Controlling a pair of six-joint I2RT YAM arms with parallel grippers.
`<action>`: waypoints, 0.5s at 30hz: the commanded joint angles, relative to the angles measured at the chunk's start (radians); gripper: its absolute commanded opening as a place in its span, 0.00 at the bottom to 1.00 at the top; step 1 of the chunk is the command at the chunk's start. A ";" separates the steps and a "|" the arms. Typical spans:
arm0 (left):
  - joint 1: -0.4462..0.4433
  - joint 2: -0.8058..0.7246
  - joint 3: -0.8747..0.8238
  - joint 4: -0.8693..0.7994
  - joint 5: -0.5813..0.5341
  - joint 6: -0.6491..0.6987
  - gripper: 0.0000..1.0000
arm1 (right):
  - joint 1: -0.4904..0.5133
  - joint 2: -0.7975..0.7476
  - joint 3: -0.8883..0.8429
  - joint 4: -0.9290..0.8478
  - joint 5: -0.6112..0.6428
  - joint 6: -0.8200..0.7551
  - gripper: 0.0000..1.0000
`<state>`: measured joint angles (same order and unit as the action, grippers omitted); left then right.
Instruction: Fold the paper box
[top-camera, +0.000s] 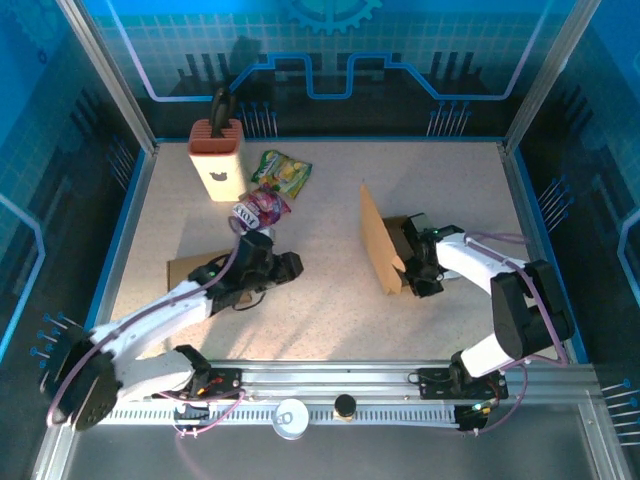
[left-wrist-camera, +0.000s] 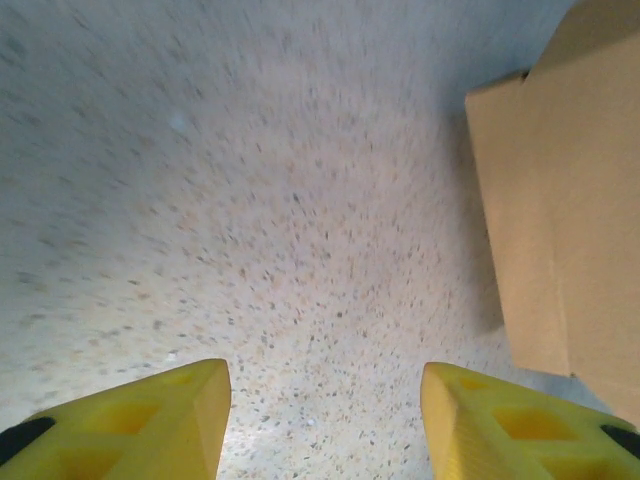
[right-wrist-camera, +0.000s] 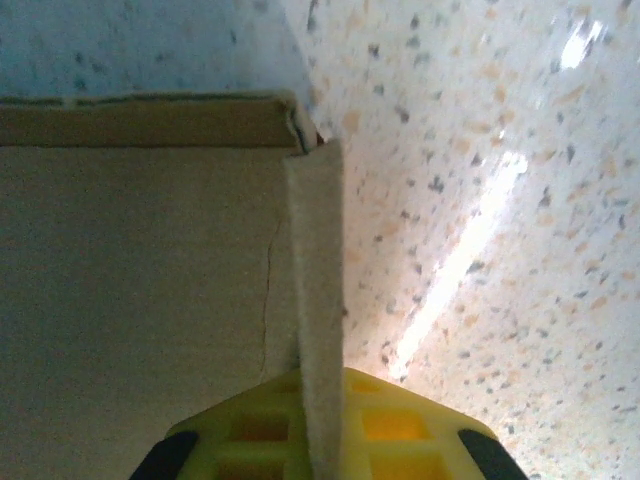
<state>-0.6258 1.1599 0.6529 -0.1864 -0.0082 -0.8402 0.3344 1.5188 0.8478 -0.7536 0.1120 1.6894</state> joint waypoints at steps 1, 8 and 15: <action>-0.025 0.123 0.044 0.202 0.143 -0.015 0.54 | 0.037 -0.011 -0.012 0.003 -0.018 0.057 0.01; -0.102 0.330 0.161 0.309 0.139 -0.029 0.55 | 0.085 -0.007 -0.018 0.034 -0.002 0.068 0.08; -0.120 0.419 0.230 0.304 0.121 -0.031 0.56 | 0.142 0.012 -0.050 0.099 -0.001 0.068 0.12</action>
<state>-0.7414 1.5600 0.8608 0.0975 0.1104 -0.8639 0.4496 1.5188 0.8192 -0.6720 0.1036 1.7325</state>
